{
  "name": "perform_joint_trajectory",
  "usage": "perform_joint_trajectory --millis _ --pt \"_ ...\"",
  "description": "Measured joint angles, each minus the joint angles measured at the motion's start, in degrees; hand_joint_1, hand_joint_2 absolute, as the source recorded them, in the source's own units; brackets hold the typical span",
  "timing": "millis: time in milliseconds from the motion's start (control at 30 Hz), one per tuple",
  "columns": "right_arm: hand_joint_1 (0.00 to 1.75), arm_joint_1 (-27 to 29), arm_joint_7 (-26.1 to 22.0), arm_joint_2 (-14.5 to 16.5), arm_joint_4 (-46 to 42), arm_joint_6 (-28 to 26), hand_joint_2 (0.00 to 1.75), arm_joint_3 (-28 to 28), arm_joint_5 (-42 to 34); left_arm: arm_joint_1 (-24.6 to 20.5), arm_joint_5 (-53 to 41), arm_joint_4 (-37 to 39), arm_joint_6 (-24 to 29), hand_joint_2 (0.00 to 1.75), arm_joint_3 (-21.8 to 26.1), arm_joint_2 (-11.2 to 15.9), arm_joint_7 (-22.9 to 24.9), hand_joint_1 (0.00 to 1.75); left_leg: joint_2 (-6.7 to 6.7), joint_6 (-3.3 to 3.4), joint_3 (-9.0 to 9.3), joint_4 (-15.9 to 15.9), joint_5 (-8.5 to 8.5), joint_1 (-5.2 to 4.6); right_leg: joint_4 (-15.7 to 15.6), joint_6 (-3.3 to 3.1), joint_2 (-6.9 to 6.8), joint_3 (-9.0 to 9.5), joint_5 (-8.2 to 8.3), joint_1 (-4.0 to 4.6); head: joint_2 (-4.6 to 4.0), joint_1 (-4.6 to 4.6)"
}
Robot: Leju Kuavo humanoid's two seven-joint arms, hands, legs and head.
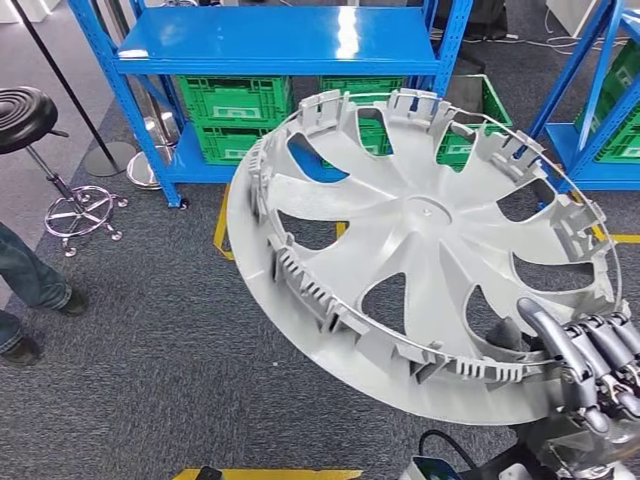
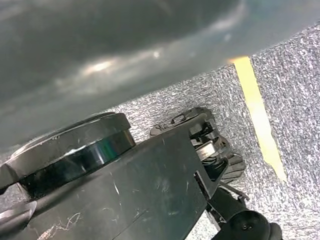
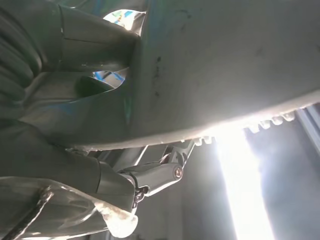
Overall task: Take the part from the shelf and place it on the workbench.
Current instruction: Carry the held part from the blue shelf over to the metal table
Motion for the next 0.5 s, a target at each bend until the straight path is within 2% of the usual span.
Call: perform_joint_trajectory --millis 200,500 --pt "1.75 -0.01 0.01 0.00 0.01 0.00 1.75 0.01 -0.21 -0.05 0.06 0.01 -0.06 0.00 0.01 -0.01 -0.01 0.00 0.02 0.50 -0.34 0.07 0.25 -0.17 -0.68 0.88 0.03 -0.01 0.63 -0.20 0.00 -0.01" --pt "1.75 0.00 0.01 0.00 0.72 0.00 1.75 0.00 -2.20 -0.05 0.14 0.01 -0.13 0.00 0.01 0.02 -0.16 0.00 0.02 0.62 -0.37 0.11 0.27 -0.21 -0.70 1.00 0.02 -0.08 0.71 -0.23 0.00 -0.03"
